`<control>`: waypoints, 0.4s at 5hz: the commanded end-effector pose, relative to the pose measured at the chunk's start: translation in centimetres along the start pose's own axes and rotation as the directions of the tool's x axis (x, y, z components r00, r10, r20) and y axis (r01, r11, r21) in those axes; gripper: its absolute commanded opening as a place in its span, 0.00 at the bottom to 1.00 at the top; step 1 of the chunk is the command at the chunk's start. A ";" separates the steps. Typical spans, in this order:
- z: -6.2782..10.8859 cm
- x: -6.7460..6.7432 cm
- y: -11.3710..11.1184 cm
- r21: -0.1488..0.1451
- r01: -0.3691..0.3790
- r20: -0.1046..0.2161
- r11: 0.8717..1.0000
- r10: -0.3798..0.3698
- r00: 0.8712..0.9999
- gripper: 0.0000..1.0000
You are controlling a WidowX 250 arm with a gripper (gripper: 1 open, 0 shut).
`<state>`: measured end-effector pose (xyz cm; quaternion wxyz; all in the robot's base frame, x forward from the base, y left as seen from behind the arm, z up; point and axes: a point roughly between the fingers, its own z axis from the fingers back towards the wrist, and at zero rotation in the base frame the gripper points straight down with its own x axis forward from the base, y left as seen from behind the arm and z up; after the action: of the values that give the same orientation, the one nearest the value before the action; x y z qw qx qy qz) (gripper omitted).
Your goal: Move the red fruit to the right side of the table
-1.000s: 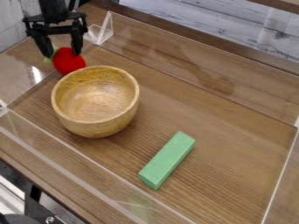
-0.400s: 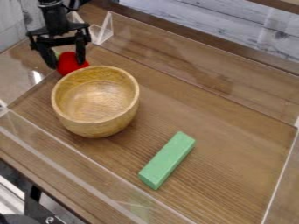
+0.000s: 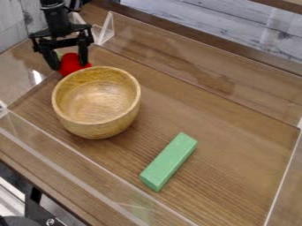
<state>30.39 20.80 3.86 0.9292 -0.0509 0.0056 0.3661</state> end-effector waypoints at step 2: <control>2.9 1.0 -1.5 -0.044 -0.047 0.040 0.998 0.049 0.998 0.00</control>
<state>31.25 20.35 4.78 0.9181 -0.0689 0.0111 0.3902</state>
